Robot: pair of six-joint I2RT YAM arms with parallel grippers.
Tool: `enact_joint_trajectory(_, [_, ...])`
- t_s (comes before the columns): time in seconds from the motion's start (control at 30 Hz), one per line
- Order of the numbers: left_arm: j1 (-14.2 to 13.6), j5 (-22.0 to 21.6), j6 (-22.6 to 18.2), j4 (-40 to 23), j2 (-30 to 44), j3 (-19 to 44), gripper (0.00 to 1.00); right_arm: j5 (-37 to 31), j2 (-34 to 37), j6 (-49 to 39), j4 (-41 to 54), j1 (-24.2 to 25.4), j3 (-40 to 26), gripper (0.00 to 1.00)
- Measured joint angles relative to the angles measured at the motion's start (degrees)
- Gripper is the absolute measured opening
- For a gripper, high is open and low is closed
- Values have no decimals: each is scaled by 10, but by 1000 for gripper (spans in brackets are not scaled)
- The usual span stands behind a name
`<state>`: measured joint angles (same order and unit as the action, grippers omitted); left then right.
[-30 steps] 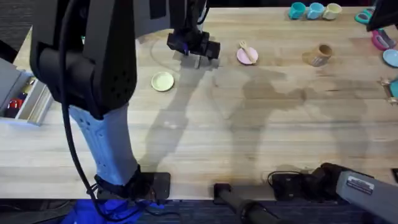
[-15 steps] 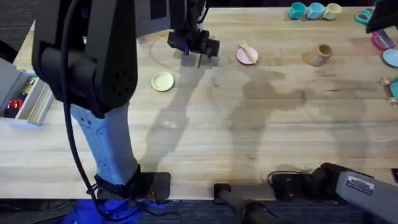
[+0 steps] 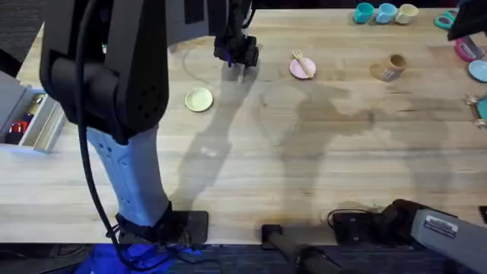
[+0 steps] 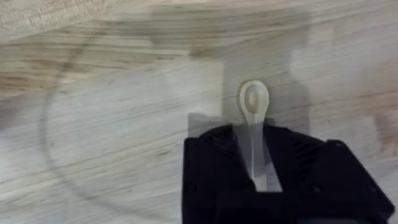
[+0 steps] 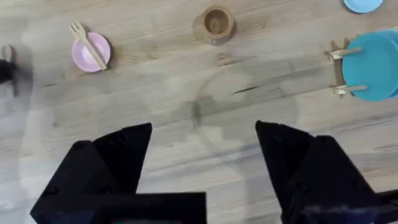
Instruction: Pick up a utensil and set it on the pink plate, then put the other utensil in the container.
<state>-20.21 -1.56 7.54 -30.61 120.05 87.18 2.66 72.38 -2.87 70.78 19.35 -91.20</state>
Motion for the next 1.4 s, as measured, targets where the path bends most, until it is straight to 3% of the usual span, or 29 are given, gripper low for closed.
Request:
enact_joint_trajectory(0.07, [0, 0, 0, 0, 0, 0, 259, 0, 0, 0, 0, 0, 0, 998])
enact_joint_trajectory(0.2, [0, 0, 0, 0, 0, 0, 246, 0, 0, 0, 0, 0, 0, 998])
enact_joint_trajectory(0.27, [0, 0, 0, 2, 0, 0, 120, 0, 0, 0, 0, 0, 0, 998])
enact_joint_trajectory(0.33, [0, -1, 0, 6, 0, 0, 55, 0, 0, 0, 0, 0, 0, 998])
enact_joint_trajectory(0.67, [4, -13, -2, 14, 0, 0, 42, 0, 0, 0, 0, 0, 0, 997])
enact_joint_trajectory(0.87, [4, 0, -39, 4, 25, 48, 41, 0, 0, 0, -1, 0, 0, 997])
enact_joint_trajectory(1.07, [4, 79, -66, -3, 31, 105, 41, 0, 0, 0, -1, 0, 0, 997])
enact_joint_trajectory(1.4, [2, 311, -87, 102, 31, 155, 41, 0, 0, 0, -4, 0, 0, 998])
